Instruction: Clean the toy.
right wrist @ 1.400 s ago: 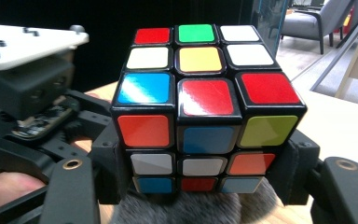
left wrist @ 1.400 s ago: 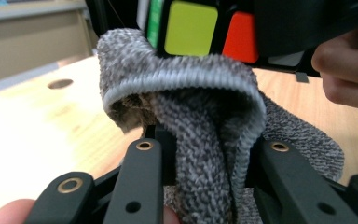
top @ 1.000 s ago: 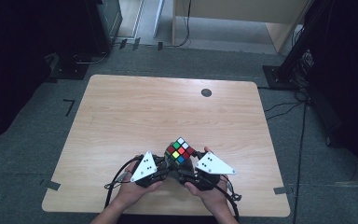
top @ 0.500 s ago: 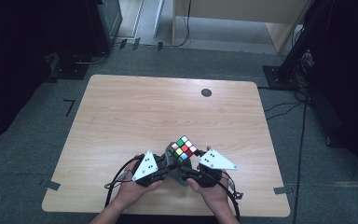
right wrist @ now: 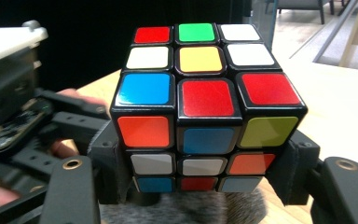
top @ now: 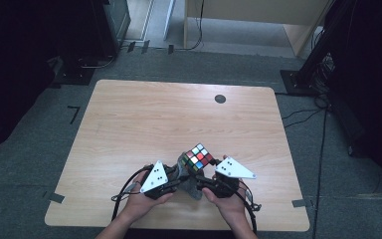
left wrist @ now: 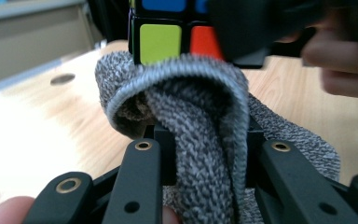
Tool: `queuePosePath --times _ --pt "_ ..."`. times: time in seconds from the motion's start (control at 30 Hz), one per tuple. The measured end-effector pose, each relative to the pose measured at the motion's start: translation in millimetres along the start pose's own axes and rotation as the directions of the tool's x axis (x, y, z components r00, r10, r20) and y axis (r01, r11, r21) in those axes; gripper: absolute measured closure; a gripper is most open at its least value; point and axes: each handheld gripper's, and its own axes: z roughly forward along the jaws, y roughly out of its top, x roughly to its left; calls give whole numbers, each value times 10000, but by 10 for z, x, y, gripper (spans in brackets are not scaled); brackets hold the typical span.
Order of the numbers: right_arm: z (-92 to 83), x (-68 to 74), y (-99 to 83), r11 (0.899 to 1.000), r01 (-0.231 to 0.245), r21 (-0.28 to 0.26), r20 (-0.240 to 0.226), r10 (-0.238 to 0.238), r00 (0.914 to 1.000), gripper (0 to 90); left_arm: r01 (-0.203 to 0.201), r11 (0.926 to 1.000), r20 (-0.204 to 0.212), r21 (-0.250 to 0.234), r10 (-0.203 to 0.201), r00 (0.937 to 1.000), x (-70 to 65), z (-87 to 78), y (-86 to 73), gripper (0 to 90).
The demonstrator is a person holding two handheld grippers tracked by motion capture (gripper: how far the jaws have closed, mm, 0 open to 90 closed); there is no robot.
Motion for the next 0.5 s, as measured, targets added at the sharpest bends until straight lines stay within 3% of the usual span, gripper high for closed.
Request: queuePosePath --times 0.1,0.2,0.27,0.3,0.37,0.43,0.5 --pt "-26 -11 18 9999 -150 -54 25 150 9999 345 156 9999 -62 39 -155 9999 1 24 -3 699" --pt "13 72 3 10000 14 70 -271 -12 9996 345 459 9981 -382 419 -443 9983 20 50 -14 679" --pt "38 121 -11 9995 294 148 -335 -289 9990 345 739 9960 -287 495 -726 9969 43 44 -12 682" --pt "40 119 -11 9994 314 139 -322 -309 9990 345 688 9968 -195 410 -681 9975 41 35 -9 689" --pt "14 52 2 10000 22 23 -181 -22 9998 345 238 9996 328 155 -243 9992 25 -2 8 706" --pt "-15 0 10 9997 -204 -93 -122 203 9997 345 -167 9998 536 -58 170 9984 10 -31 25 711" --pt "-41 -21 22 9992 -366 -158 -139 364 9992 345 6 10000 528 -99 -1 9986 24 -29 29 710"
